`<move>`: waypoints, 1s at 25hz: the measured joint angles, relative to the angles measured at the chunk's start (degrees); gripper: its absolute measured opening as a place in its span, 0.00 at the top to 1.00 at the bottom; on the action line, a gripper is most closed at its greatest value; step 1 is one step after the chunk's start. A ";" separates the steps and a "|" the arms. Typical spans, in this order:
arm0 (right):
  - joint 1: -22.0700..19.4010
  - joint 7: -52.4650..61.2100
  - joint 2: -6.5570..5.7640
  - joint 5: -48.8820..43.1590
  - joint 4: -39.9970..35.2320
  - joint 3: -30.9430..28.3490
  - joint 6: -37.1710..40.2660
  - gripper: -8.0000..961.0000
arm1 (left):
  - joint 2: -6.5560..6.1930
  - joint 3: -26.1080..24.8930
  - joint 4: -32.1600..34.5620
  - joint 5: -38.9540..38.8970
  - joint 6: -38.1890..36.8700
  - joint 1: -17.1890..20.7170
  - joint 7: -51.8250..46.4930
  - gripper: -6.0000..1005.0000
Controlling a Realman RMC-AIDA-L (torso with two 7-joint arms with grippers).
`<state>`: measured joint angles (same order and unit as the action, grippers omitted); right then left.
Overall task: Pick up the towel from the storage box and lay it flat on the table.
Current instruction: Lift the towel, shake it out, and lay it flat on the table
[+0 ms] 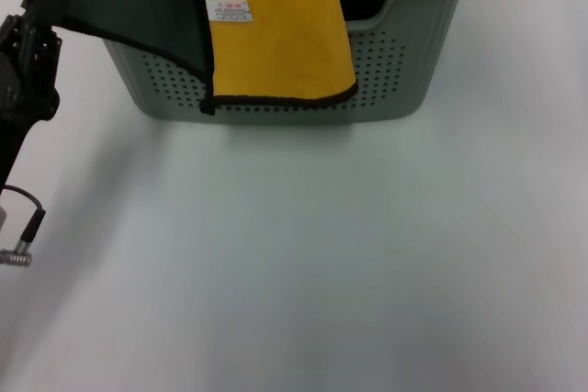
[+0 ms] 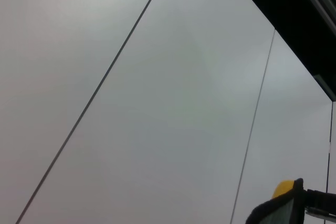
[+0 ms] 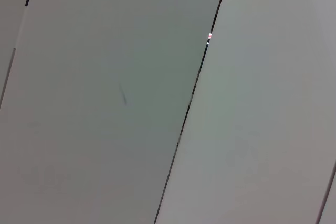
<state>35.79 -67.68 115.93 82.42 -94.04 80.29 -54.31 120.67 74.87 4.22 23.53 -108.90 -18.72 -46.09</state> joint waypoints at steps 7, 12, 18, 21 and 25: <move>-0.57 0.36 -0.08 -0.15 0.55 0.39 -2.51 0.99 | -0.51 0.04 0.42 1.58 -4.80 0.27 -1.24 0.96; -1.92 1.79 -0.06 0.85 1.57 0.12 -10.73 0.99 | -1.58 0.11 9.03 6.25 -7.65 3.95 -8.53 0.98; -4.00 3.90 -0.26 2.13 1.51 -1.83 -17.16 0.99 | -2.20 -0.03 17.17 8.97 -7.68 7.11 -12.97 0.98; -4.26 5.67 -0.27 2.05 1.42 -4.02 -20.42 0.99 | -2.74 -0.01 18.77 9.16 -7.70 7.33 -14.85 0.98; -4.34 7.32 -0.42 1.53 1.41 -5.47 -24.17 0.99 | -3.69 0.07 21.62 11.66 -7.75 7.43 -18.18 0.98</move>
<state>31.45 -60.35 115.50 83.94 -92.64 74.82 -78.49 116.98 74.94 25.84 35.19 -116.65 -11.29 -64.27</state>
